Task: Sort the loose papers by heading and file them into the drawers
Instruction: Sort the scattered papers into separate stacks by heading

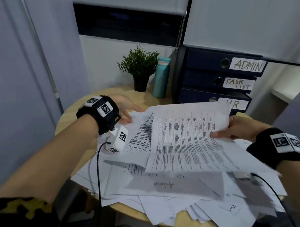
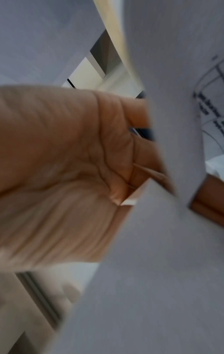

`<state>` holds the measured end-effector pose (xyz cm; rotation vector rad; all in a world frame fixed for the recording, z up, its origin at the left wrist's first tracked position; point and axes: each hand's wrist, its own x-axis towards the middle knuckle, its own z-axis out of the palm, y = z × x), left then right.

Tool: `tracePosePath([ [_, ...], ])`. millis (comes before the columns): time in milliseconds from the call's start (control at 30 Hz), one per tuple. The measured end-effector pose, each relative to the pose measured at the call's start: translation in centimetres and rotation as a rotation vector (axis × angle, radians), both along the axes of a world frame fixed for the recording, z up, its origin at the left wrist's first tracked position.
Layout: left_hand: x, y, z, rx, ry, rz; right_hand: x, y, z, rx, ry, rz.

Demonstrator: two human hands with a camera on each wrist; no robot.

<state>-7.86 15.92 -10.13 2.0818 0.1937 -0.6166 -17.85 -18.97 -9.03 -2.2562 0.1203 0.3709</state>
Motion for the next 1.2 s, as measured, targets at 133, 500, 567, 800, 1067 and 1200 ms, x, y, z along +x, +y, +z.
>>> tracePosePath([
  [133, -0.2, 0.2, 0.2, -0.026, -0.024, -0.035, -0.8, -0.2, 0.2, 0.082, -0.025, 0.063],
  [500, -2.0, -0.7, 0.9, -0.096, -0.096, -0.327, -0.7, 1.2, -0.7, 0.171, 0.083, 0.046],
  [567, -1.7, -0.4, 0.7, -0.156, -0.107, -0.353, -0.5, 1.6, -0.5, 0.138, 0.015, -0.016],
  [800, -2.2, 1.7, 0.8, -0.324, -0.048, -0.377, -0.5, 2.1, -1.3, 0.282, 0.059, -0.084],
  [1067, -2.8, 1.7, 1.8, -0.405, -0.239, -0.265, 0.2, 3.6, 0.0, 0.709, -0.314, -0.209],
  [1200, -3.0, 0.4, 2.0, -0.551, -0.343, -0.208, 0.9, 4.7, 0.7, 0.803, -0.386, -0.266],
])
